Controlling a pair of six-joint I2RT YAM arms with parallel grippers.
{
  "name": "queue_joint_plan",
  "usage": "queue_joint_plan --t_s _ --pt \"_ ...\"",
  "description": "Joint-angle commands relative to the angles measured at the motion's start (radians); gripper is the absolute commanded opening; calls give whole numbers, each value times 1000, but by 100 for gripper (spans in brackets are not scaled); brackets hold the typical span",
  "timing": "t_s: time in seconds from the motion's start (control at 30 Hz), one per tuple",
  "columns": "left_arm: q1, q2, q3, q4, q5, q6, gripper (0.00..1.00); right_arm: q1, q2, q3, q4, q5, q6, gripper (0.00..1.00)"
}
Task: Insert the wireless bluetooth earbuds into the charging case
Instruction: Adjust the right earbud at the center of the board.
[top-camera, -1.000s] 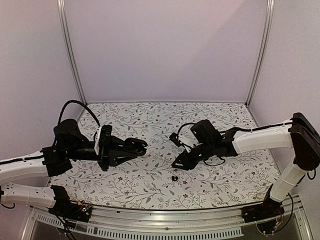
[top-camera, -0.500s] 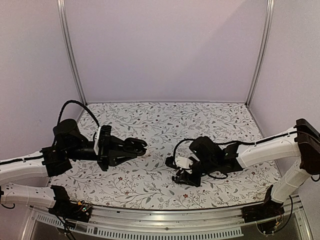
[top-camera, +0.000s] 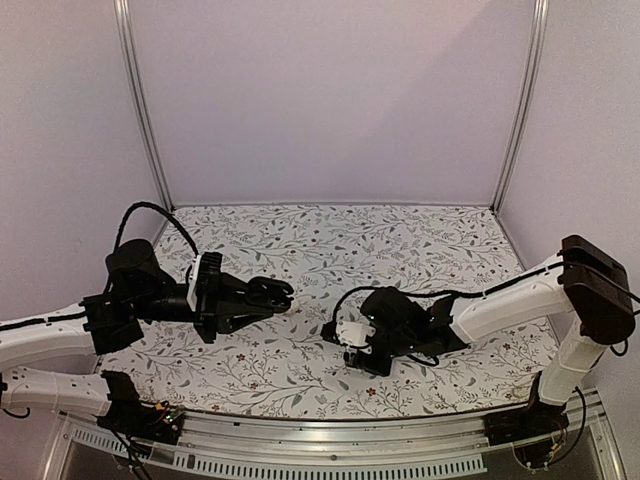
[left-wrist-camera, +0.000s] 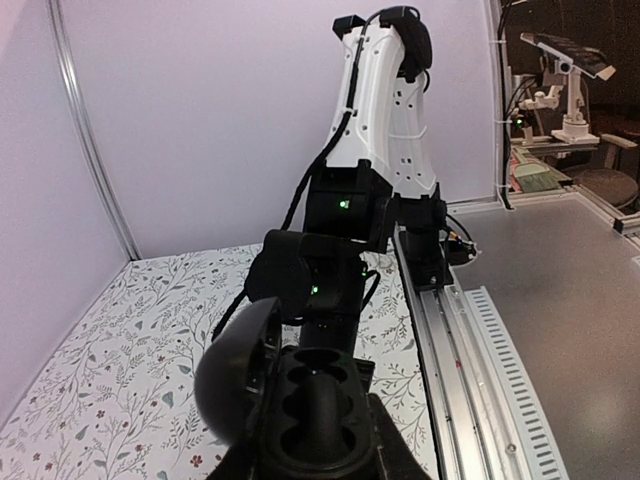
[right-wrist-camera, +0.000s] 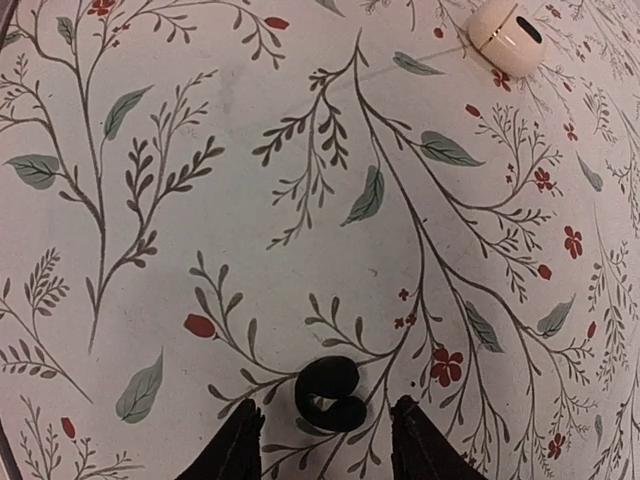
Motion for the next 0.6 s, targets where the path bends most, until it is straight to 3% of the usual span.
queue_joint_plan --t_s 0.0,0.57 --pt "15 -8 -7 5 -4 10 0 5 26 34 26 77 7 44" --pt "15 -9 -7 5 -5 10 0 -9 160 145 -11 124 51 43"
